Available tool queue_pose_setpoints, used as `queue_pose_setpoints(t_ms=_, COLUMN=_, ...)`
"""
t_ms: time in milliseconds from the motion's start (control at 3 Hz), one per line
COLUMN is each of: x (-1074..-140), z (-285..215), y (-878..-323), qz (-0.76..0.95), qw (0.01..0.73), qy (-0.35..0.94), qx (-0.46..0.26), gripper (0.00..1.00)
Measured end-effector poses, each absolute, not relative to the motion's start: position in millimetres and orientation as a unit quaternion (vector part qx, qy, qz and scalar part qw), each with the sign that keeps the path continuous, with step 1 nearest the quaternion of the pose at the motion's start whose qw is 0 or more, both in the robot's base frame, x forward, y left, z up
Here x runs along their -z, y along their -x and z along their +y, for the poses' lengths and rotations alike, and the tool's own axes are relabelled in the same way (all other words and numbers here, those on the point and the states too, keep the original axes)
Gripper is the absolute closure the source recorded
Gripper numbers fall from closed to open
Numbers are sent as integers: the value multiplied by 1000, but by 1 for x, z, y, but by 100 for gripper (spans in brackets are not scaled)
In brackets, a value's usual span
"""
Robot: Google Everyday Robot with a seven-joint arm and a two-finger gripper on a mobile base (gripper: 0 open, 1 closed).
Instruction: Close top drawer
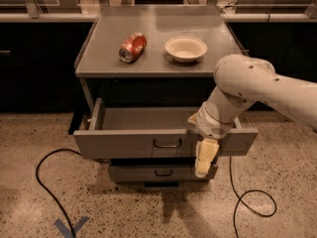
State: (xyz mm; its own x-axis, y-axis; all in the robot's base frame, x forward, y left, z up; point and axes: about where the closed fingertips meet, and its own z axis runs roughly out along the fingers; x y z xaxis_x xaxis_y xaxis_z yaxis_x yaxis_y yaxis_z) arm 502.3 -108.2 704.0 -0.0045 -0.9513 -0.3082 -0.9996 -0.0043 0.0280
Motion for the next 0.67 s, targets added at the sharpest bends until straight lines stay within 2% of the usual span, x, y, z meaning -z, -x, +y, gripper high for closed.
queue_pose_setpoints(t_ms=667, x=-698, z=-109, y=-487, qz=702, qw=103, qy=692, qx=-132, gripper=0)
